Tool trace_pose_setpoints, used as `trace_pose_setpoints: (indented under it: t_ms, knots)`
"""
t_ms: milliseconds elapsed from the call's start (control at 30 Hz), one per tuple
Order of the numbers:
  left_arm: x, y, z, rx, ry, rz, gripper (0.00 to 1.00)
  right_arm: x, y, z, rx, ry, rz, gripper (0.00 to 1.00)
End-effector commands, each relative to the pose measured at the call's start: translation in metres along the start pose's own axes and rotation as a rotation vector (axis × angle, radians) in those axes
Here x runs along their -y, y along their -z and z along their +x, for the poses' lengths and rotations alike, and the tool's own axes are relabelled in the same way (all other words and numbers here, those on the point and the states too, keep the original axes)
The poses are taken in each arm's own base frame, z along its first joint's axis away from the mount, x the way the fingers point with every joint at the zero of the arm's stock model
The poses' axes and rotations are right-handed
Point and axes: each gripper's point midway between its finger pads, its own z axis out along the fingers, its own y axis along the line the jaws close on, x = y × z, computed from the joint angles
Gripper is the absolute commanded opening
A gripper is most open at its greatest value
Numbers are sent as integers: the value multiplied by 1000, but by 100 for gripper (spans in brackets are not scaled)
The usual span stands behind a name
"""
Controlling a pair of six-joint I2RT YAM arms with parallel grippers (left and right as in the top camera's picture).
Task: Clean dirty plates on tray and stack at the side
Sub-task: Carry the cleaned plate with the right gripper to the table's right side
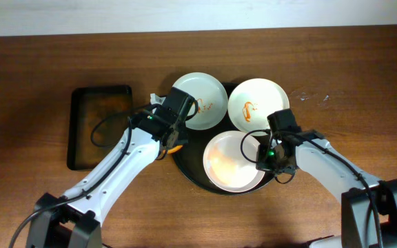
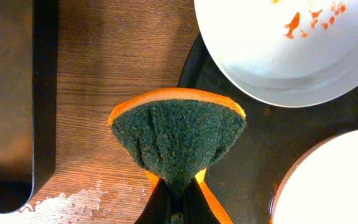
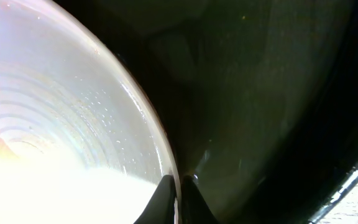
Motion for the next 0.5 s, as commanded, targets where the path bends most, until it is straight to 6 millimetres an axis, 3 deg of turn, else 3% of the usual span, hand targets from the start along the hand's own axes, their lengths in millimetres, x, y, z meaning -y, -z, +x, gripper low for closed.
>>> trace_pose_setpoints:
  t_ms: [0, 100, 167, 267, 367, 467]
  knots:
    - [2, 10, -7, 28, -8, 18, 0, -6, 30, -19, 82, 50, 0, 4]
    - [2, 10, -7, 28, -8, 18, 0, 4, 102, -43, 314, 54, 86, 4]
    - [2, 10, -7, 28, -8, 18, 1, 14, 126, -49, 410, 67, 143, 4]
    - [2, 10, -7, 28, -7, 19, 0, 45, 167, -61, 572, 94, 347, 4]
    - [2, 10, -8, 31, -7, 20, 0, 54, 184, -63, 634, 117, 473, 4]
    - [2, 10, -8, 31, -7, 20, 0, 32, 206, -59, 755, 236, 658, 4]
